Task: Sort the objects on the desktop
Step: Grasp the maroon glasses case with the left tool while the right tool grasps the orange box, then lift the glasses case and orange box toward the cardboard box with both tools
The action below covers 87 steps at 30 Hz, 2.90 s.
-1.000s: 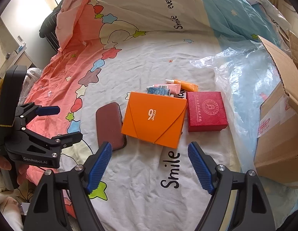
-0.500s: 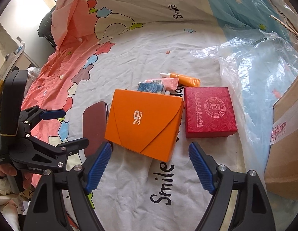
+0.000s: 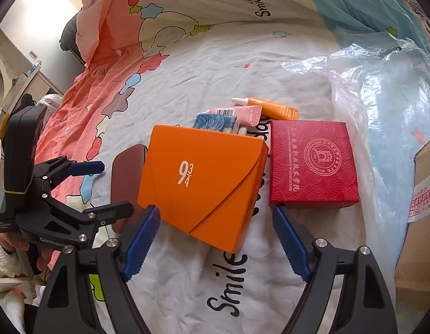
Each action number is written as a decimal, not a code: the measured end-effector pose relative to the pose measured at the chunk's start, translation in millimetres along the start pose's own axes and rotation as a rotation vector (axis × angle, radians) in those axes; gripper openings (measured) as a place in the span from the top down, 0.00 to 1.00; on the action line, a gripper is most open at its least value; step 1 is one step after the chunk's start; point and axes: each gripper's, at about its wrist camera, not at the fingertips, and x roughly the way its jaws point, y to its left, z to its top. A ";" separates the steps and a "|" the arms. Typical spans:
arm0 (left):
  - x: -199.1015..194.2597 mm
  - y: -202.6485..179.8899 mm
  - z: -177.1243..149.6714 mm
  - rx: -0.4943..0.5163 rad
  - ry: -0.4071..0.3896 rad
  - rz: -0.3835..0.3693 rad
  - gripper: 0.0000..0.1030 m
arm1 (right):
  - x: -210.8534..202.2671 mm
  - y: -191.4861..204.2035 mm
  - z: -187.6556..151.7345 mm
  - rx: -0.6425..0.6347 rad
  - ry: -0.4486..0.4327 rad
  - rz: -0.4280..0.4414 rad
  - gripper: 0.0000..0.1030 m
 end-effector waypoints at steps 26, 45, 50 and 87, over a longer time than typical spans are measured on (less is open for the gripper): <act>16.2 -11.8 14.7 -0.006 -0.004 -0.035 0.00 | 17.3 -6.9 3.4 0.020 -0.004 0.100 0.22; 12.0 -27.9 9.1 0.071 -0.019 0.060 0.20 | 2.9 -9.0 2.9 0.029 -0.065 0.154 0.55; 7.6 -23.5 6.4 0.086 -0.011 0.049 0.20 | -10.7 -6.6 3.2 0.043 -0.097 0.234 0.72; -72.5 -57.0 6.7 0.180 -0.073 -0.002 0.21 | -102.9 24.4 -17.1 -0.012 -0.171 0.038 0.79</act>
